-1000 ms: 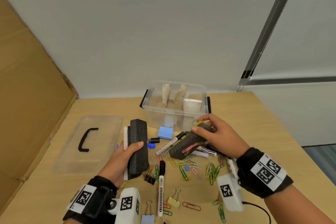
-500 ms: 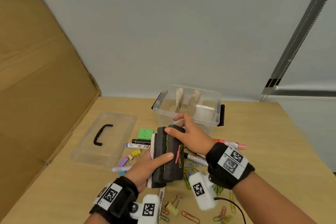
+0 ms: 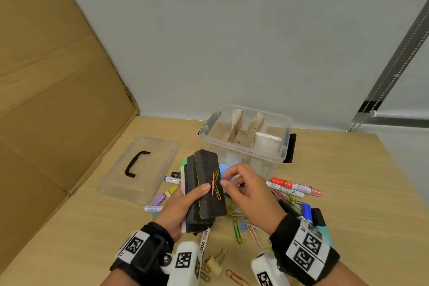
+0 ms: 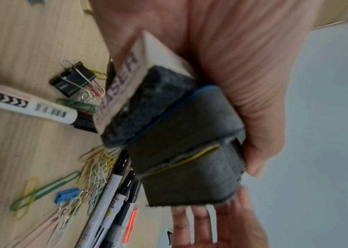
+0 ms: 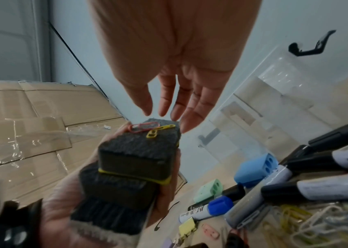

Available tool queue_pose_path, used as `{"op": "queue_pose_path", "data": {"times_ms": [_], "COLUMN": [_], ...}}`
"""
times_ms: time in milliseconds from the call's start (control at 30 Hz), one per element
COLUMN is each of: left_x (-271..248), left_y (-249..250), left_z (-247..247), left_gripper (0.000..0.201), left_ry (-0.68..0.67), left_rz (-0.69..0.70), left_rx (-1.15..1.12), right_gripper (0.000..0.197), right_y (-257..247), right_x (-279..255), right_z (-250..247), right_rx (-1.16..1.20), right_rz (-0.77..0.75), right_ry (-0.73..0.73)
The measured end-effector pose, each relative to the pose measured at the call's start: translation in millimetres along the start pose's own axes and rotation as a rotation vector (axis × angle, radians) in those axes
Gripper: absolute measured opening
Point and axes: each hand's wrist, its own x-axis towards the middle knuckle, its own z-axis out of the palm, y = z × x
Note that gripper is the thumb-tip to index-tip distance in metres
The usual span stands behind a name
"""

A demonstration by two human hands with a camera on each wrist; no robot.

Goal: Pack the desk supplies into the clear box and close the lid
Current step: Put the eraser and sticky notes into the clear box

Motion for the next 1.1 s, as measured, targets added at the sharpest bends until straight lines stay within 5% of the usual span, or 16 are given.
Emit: {"op": "queue_pose_path", "data": {"times_ms": [300, 467, 567, 667, 1100], "left_x": [9, 11, 11, 12, 9], "left_y": [-6, -1, 1, 0, 5], "left_z": [-4, -12, -15, -12, -20], "left_gripper": [0.048, 0.048, 0.048, 0.046, 0.057], "left_ry": [-0.010, -0.030, -0.049, -0.071, -0.140], "left_rz": [-0.015, -0.014, -0.013, -0.015, 0.007], "left_rx": [0.027, 0.040, 0.061, 0.106, 0.145], "right_gripper": [0.017, 0.015, 0.009, 0.008, 0.011], "right_y": [0, 12, 14, 0, -20], "right_x": [3, -10, -10, -4, 2], "right_z": [4, 2, -1, 3, 20], "right_rx": [0.019, -0.256, -0.404, -0.259, -0.089], "right_rz": [0.094, 0.152, 0.163, 0.138, 0.222], "right_ry": [-0.076, -0.170, -0.047, 0.055, 0.005]}}
